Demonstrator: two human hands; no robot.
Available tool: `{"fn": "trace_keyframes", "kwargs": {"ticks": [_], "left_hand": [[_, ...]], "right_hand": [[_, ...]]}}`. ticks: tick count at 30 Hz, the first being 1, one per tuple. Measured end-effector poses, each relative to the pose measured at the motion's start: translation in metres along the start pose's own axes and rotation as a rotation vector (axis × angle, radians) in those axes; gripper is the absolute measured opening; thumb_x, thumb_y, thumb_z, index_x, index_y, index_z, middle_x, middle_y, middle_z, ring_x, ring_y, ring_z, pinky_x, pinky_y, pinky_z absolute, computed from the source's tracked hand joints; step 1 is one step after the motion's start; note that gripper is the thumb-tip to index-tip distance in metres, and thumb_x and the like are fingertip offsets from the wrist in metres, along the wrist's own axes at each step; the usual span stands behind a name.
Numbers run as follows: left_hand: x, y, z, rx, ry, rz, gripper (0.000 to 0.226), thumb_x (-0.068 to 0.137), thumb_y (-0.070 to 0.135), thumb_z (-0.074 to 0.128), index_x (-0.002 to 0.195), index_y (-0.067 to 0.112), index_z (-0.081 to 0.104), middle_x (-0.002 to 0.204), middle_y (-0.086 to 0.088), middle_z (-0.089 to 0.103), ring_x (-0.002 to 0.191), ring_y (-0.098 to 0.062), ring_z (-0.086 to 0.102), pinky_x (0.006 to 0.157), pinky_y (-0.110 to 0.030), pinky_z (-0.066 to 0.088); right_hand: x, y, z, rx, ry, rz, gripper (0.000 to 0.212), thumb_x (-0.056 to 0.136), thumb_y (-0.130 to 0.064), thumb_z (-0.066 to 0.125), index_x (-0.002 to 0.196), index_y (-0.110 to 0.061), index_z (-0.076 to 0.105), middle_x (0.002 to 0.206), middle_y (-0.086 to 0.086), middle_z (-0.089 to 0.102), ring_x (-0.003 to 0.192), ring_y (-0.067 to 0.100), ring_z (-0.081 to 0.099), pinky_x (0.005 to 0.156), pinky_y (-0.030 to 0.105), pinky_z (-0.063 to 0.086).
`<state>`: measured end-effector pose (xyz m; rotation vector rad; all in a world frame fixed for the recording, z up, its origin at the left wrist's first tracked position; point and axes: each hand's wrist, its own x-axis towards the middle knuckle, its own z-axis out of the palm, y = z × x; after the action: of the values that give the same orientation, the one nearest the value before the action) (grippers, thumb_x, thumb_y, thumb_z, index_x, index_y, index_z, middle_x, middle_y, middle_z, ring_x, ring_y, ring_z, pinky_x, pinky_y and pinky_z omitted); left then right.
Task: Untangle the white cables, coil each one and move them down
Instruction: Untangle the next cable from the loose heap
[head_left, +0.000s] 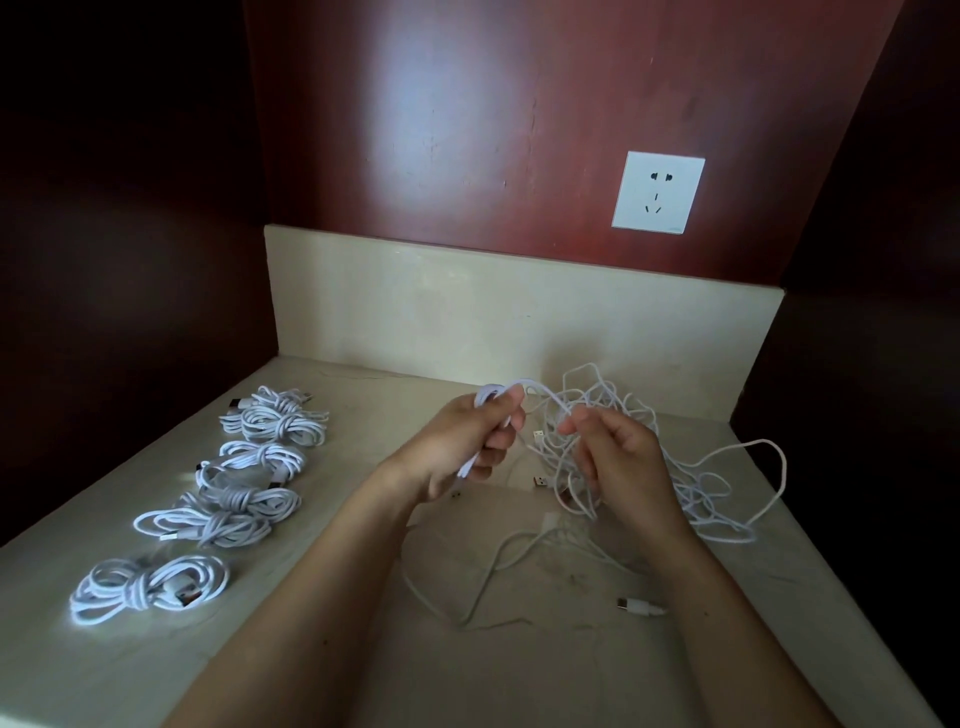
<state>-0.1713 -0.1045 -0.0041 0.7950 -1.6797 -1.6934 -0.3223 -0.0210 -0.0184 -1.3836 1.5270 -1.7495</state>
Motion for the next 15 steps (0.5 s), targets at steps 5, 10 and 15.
{"fn": "trace_keyframes", "kwargs": {"ticks": [5,10,15], "left_hand": [[0.004,-0.006,0.001,0.043,0.099,-0.004,0.034,0.102,0.036,0.045,0.073,0.018,0.050,0.052,0.008,0.034,0.041,-0.009,0.026,0.043,-0.018,0.020],[0.001,-0.007,-0.001,0.226,0.081,-0.052,0.039,0.090,0.032,0.066,0.063,0.017,0.042,0.045,0.002,0.036,0.040,-0.014,0.029,0.043,-0.020,0.024],[0.003,-0.008,0.001,0.139,0.149,0.022,0.024,0.097,0.030,0.059,0.081,0.012,0.061,0.054,0.004,0.036,0.042,-0.010,0.028,0.042,-0.019,0.022]], "right_hand": [[-0.004,-0.001,-0.003,-0.325,-0.261,0.071,0.034,0.102,-0.033,0.045,0.078,-0.016,0.062,0.045,0.001,0.051,0.036,0.015,0.041,0.045,0.026,0.034],[-0.003,0.004,-0.006,-0.460,-0.415,0.353,0.034,0.105,-0.023,0.035,0.092,-0.004,0.060,0.069,0.010,0.073,0.030,0.015,0.040,0.035,0.019,0.028],[0.012,0.023,-0.023,-0.740,-0.131,0.297,0.035,0.101,-0.029,0.040,0.079,-0.015,0.063,0.060,-0.006,0.071,0.041,0.011,0.051,0.057,0.028,0.049]]}}
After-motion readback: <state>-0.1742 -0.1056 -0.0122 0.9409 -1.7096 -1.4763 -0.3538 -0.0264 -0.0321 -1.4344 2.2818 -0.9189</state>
